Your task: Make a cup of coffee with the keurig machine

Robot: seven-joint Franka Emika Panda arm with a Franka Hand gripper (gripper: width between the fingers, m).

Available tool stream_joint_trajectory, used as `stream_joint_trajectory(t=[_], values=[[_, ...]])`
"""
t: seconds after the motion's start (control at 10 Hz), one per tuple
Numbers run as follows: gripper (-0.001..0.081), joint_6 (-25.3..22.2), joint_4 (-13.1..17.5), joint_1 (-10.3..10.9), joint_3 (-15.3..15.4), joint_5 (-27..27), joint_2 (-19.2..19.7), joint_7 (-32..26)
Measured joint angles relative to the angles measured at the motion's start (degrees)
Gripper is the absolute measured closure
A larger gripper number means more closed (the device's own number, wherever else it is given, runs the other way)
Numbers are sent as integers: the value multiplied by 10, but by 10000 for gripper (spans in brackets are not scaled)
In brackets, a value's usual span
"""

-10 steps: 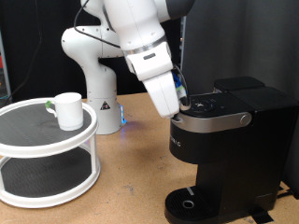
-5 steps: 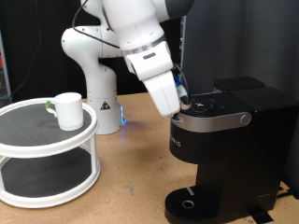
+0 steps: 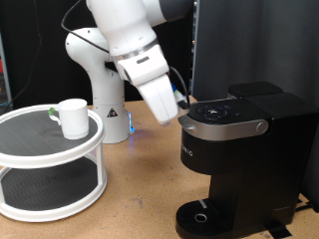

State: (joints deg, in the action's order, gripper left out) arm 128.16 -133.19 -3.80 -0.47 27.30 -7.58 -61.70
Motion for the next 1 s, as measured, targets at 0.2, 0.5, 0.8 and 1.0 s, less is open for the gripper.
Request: stream_joint_trajectory(t=[0.2, 0.5, 0.8, 1.0], values=[[804, -14, -1, -3, -11, 12, -11, -6], [804, -23, -1, -4, -13, 21, -15, -15], [804, -149, 11, -6, -45, 50, -44, -85], [804, -240, 18, -11, -70, 37, -71, -132]])
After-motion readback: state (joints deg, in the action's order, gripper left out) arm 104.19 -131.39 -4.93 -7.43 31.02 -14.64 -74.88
